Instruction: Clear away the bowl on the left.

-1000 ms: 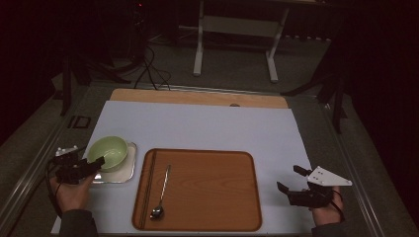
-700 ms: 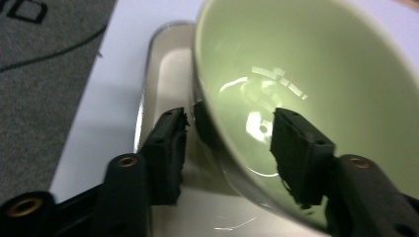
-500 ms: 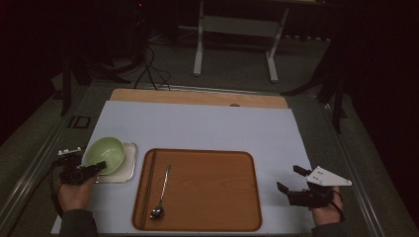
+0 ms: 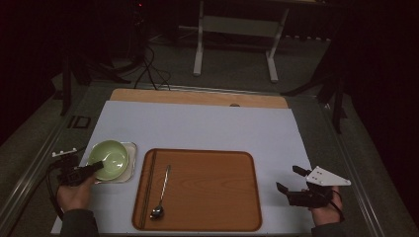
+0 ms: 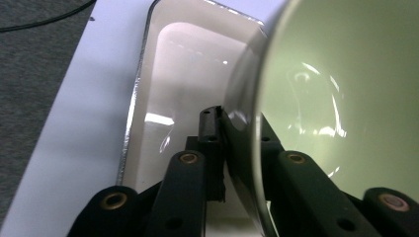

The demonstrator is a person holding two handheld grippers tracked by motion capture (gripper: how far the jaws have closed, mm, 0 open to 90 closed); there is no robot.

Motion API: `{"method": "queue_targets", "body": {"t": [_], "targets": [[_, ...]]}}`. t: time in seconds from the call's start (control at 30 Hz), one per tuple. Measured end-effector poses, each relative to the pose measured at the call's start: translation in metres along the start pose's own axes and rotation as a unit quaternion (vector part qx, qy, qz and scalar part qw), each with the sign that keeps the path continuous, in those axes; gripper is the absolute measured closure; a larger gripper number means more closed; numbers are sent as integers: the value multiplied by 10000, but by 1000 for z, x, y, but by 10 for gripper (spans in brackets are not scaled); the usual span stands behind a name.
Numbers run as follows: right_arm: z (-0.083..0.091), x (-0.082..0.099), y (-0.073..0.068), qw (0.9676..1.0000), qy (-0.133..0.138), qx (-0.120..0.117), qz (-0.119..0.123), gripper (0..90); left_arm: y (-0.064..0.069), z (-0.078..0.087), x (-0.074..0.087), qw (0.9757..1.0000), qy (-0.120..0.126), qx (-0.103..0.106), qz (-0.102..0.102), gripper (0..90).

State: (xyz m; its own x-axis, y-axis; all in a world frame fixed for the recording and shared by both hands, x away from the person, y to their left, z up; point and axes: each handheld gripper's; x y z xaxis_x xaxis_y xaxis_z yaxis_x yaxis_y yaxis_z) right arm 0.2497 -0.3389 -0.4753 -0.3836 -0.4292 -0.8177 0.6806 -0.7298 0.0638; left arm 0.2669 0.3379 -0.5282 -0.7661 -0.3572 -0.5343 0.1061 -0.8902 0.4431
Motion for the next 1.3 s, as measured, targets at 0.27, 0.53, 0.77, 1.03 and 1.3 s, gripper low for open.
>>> {"method": "queue_targets", "body": {"t": [0.27,0.53,0.77,1.03,1.3], "targets": [[0,0,0,10000,-1,-4,-1,145,5,2,0,9999,-10,-51,-162,846],[0,0,1,10000,3,-2,-10,145,15,5,-1,9995,43,36,-323,845],[0,0,1,10000,1,-5,-9,145,25,9,-2,9987,122,240,-442,845],[0,1,1,10000,1,-9,-6,145,41,12,-3,9971,151,438,-597,845],[1,1,1,10000,3,-9,-12,145,56,16,-4,9950,183,605,-773,843]]}}
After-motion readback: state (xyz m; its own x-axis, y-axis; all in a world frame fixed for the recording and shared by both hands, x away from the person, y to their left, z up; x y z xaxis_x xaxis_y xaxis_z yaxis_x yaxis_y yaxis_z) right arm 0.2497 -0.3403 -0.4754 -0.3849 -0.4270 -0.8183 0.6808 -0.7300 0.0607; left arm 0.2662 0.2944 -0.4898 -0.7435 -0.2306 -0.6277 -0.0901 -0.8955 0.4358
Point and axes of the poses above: each handheld gripper's, and its own axes: z roughly backward along the jaws, x roughly out of its underside, y roughly to its right, and after that the axes turned 4 degrees about -y, right-handed
